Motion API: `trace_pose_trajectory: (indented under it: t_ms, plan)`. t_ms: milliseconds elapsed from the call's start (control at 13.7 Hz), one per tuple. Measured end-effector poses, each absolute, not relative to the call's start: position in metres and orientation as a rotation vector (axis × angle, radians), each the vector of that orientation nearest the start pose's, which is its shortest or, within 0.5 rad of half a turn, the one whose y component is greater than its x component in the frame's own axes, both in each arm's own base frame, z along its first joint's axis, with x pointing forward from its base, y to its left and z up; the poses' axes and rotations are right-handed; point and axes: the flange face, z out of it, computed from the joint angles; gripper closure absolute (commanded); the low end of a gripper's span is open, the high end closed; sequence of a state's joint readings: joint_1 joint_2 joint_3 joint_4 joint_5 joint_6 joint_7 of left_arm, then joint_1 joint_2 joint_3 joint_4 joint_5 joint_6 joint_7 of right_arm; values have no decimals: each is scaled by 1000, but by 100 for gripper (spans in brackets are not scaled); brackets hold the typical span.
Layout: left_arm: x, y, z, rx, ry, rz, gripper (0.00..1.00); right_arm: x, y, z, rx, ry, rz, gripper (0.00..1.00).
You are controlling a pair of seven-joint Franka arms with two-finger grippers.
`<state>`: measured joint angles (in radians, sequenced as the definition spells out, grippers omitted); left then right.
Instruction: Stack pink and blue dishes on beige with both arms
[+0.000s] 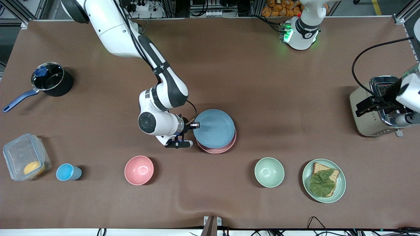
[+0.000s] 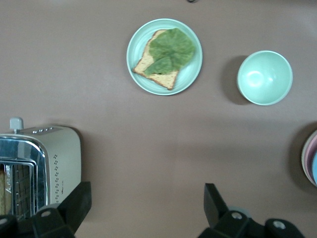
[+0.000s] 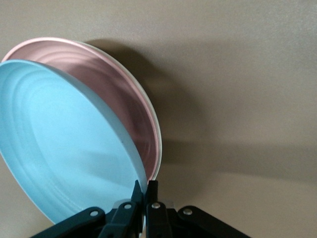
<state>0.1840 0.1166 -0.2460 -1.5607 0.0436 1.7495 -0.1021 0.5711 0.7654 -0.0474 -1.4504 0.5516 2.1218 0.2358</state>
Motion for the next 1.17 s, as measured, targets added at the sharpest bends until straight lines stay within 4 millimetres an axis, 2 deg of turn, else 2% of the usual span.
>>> trace_pose_trajectory:
  t_ms: [73,146,219,292,365,583,875,1021,1167]
  plan:
    - [601,-30,586,-3127,14,-134,0,607,384,227,-2764,24,325,100]
    - [599,-31,589,-3124,57,-143,0,609,384,225,-2764,28,318,86]
    - [598,-31,591,-3123,79,-146,0,610,385,223,-2758,36,313,57]
    - [598,-31,590,-3122,89,-146,0,612,386,220,-2749,49,312,12]
    - [598,-31,590,-3122,92,-144,0,613,386,219,-2742,57,309,0]
    - [598,-31,587,-3122,96,-142,0,617,388,224,-2734,55,291,0]
    - [598,-42,587,-3117,130,-146,0,632,384,244,-2722,58,239,0]
    - [598,-40,587,-3106,138,-145,0,640,369,252,-2728,66,276,0]
    - [599,-33,587,-3099,154,-144,0,647,342,267,-2760,51,344,0]
